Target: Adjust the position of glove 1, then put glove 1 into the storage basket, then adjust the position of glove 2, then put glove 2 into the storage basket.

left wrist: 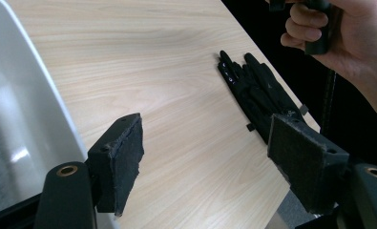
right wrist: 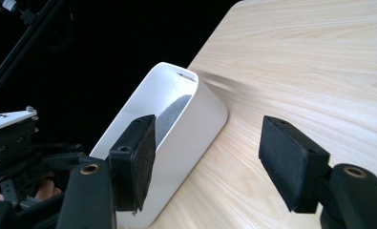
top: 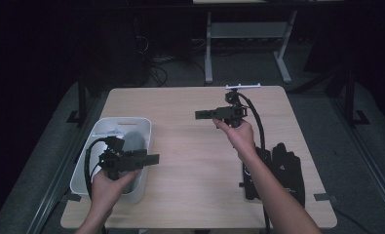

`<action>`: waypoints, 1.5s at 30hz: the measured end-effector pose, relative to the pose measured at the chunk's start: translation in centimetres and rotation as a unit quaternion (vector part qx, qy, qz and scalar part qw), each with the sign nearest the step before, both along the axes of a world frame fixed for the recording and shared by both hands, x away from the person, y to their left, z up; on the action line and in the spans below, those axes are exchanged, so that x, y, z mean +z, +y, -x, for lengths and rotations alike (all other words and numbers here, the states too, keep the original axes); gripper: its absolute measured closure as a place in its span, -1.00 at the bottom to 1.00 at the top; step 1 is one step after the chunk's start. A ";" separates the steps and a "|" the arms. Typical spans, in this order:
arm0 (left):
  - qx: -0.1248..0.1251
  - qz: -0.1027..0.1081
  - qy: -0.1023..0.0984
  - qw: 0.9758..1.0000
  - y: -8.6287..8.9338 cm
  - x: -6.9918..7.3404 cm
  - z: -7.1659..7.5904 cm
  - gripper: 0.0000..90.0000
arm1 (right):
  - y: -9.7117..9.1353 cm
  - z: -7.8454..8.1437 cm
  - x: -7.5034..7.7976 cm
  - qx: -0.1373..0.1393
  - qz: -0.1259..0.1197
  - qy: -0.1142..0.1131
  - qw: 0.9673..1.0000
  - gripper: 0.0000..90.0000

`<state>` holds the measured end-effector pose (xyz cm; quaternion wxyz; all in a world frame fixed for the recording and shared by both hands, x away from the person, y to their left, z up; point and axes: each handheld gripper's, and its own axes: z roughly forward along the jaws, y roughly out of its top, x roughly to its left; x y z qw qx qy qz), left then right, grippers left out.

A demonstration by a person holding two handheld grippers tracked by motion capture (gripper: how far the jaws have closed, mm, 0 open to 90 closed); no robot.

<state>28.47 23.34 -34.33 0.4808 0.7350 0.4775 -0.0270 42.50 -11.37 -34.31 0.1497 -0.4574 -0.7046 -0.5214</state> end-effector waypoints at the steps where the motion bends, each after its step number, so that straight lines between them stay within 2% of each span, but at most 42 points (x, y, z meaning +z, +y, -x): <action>1: 0.000 0.003 0.000 1.000 -0.2 0.0 -0.1 -0.39 | -0.2 0.1 0.0 -0.003 -0.001 0.002 1.000 -0.17; 16: -0.024 -0.003 0.001 1.000 -2.3 -0.2 -0.3 -0.41 | -3.5 0.9 -1.4 -0.025 0.000 0.011 1.000 -0.18; 18: -0.025 -0.003 0.000 1.000 -2.4 -0.2 -0.4 -0.40 | -4.1 1.0 -1.6 -0.031 0.009 0.009 0.999 -0.19; 23: -0.029 -0.006 0.002 1.000 -2.8 -0.3 -0.6 -0.40 | -5.3 1.2 -2.2 -0.039 0.010 0.016 0.999 -0.19; 39: -0.043 -0.009 0.006 0.999 -4.3 -0.7 -0.7 -0.41 | -8.4 2.1 -3.6 -0.060 0.004 0.035 0.998 -0.23; 45: -0.051 -0.012 0.007 0.999 -5.2 -1.0 -0.9 -0.42 | -9.3 2.5 -3.8 -0.065 0.004 0.034 0.997 -0.22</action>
